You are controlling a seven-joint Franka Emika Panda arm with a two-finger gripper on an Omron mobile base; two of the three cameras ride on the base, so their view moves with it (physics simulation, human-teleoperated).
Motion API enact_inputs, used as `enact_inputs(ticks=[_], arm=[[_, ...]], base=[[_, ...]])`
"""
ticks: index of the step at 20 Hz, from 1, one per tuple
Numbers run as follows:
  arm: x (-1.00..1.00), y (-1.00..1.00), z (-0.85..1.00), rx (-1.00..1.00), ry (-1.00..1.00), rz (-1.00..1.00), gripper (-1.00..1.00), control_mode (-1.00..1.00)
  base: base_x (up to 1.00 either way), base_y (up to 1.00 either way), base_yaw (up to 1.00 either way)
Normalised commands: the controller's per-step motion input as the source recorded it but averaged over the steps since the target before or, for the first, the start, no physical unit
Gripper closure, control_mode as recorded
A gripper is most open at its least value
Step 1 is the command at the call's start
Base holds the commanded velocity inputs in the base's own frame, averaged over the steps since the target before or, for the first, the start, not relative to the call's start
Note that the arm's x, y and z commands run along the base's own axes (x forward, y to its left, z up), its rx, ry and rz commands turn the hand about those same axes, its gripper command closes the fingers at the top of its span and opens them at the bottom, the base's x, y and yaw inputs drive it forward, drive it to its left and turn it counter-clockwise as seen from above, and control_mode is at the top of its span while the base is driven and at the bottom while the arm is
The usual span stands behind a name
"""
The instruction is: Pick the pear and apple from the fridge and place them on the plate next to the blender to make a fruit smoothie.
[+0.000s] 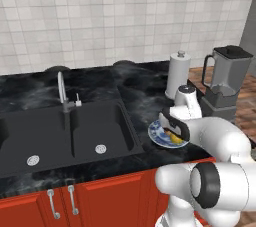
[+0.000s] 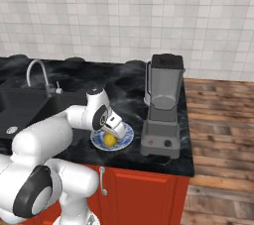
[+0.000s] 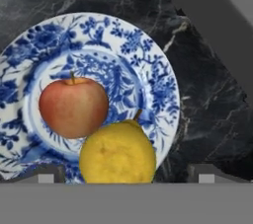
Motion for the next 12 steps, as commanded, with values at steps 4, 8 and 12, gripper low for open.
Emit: enact_inputs(ticks=[4,8,12], arm=[[-0.66,0.00,0.77,0.00,-0.04,-0.03,-1.00,-1.00],[-0.91,0.03,0.55,0.00,-0.08,-0.01,-1.00,-1.00],[-1.00,0.27,0.31,0.00,-0.11,0.00,-1.00,-1.00]], base=[[0.00,0.00,0.00],[0.00,0.00,0.00],[0.00,0.00,0.00]])
